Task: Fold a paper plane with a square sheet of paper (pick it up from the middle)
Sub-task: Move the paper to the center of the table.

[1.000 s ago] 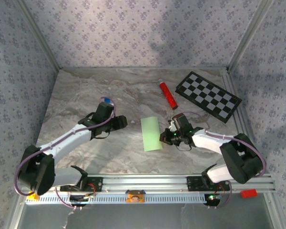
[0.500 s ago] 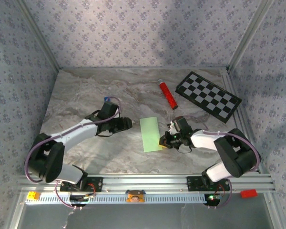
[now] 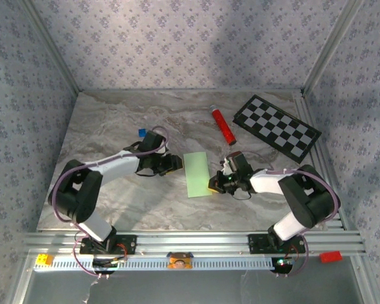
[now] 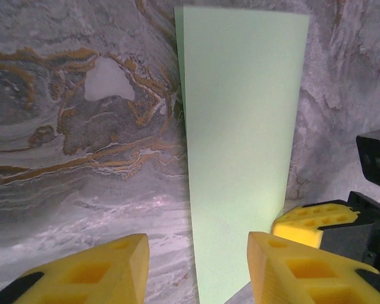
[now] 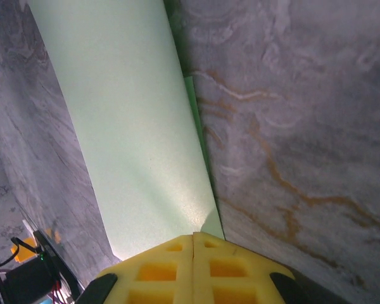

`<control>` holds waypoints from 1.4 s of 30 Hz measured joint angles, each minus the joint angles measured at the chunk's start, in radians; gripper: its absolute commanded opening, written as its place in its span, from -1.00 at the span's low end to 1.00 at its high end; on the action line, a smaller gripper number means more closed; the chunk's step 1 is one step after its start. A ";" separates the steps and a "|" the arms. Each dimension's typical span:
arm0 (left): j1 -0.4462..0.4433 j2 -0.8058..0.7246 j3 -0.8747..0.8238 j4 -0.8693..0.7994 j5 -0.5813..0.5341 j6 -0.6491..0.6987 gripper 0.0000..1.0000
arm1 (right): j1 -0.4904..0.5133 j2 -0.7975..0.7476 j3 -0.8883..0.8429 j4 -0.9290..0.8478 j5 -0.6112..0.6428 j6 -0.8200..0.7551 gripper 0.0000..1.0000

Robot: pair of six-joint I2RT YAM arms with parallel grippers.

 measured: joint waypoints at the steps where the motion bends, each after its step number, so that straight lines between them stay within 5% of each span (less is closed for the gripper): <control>1: -0.001 0.011 0.003 0.004 0.008 -0.003 -0.18 | 0.001 0.006 0.003 0.006 0.002 0.006 -0.94; 42: -0.035 0.185 0.027 0.156 0.085 -0.074 -0.37 | 0.012 0.045 0.024 0.068 0.033 0.051 -0.95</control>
